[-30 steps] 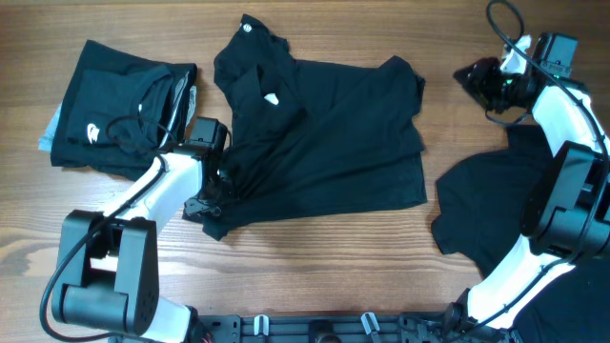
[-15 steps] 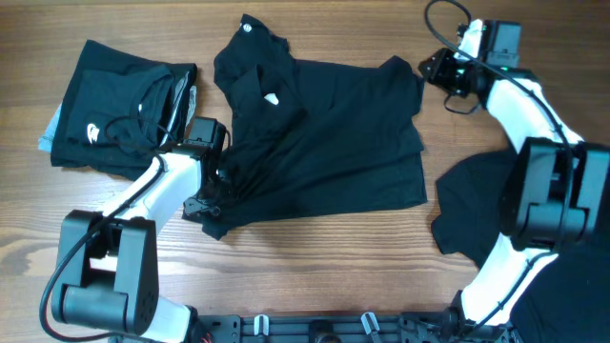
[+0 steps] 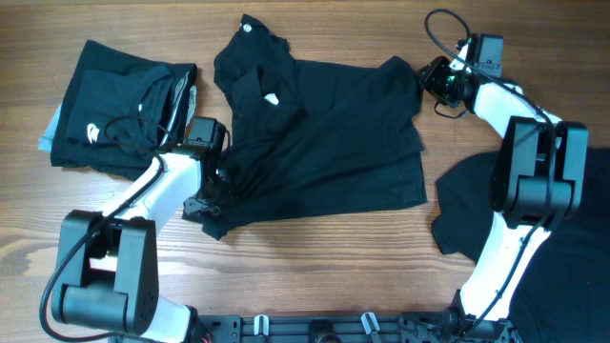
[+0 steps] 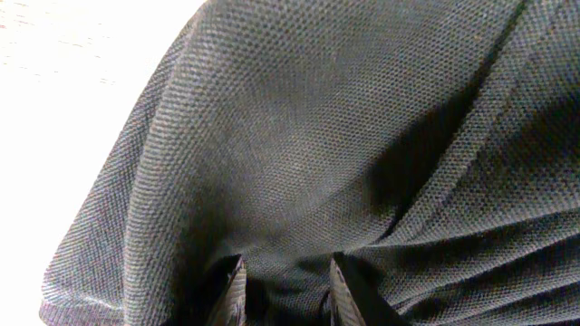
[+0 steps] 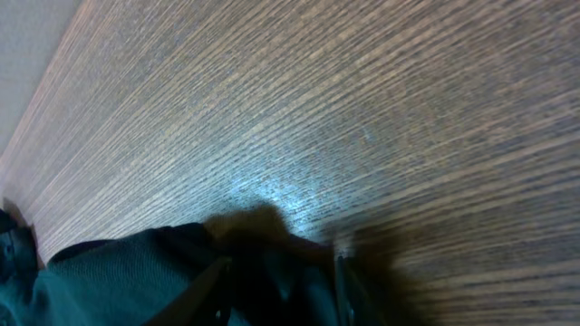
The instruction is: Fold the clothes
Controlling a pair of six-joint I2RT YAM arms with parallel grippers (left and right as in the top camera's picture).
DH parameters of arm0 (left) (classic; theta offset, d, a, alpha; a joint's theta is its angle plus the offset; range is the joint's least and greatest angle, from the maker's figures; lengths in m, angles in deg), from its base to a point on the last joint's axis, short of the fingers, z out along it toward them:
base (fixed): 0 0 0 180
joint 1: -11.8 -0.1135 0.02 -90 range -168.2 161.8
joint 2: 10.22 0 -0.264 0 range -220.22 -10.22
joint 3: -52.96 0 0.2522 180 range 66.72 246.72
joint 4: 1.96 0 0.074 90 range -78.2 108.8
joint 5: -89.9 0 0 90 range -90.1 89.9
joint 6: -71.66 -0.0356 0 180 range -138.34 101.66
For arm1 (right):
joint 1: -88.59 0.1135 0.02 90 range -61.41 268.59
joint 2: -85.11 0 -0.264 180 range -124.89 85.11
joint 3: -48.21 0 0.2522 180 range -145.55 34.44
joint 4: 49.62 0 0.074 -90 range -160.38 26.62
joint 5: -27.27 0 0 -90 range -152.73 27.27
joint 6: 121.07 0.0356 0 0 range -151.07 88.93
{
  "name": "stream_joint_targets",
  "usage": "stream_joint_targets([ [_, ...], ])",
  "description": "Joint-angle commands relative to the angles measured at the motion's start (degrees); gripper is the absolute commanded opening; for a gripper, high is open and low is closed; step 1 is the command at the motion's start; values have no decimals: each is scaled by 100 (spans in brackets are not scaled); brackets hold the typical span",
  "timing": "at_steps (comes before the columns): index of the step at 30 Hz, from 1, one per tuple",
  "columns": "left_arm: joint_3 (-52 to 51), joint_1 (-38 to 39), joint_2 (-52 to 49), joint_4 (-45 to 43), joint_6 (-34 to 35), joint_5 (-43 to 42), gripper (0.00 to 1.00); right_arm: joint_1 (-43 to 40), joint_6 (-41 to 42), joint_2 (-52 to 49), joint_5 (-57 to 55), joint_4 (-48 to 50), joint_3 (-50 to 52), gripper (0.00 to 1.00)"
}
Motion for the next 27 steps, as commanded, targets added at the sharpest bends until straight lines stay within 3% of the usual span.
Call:
stream_joint_targets([
  [1, -94, -48, -140, -188, -9, -101, 31, 90, 61, -293, -9, 11, 4, 36],
  [7, -94, -46, -140, -186, -9, -98, 30, 83, 66, -289, 48, 136, -2, 4],
  [25, -94, -46, -140, -289, -9, -98, 30, -1058, 369, 570, 1121, 492, -109, 4],
  [27, -94, -48, -140, -289, -9, -101, 30, -1058, 116, 570, 1510, 437, -109, 10],
])
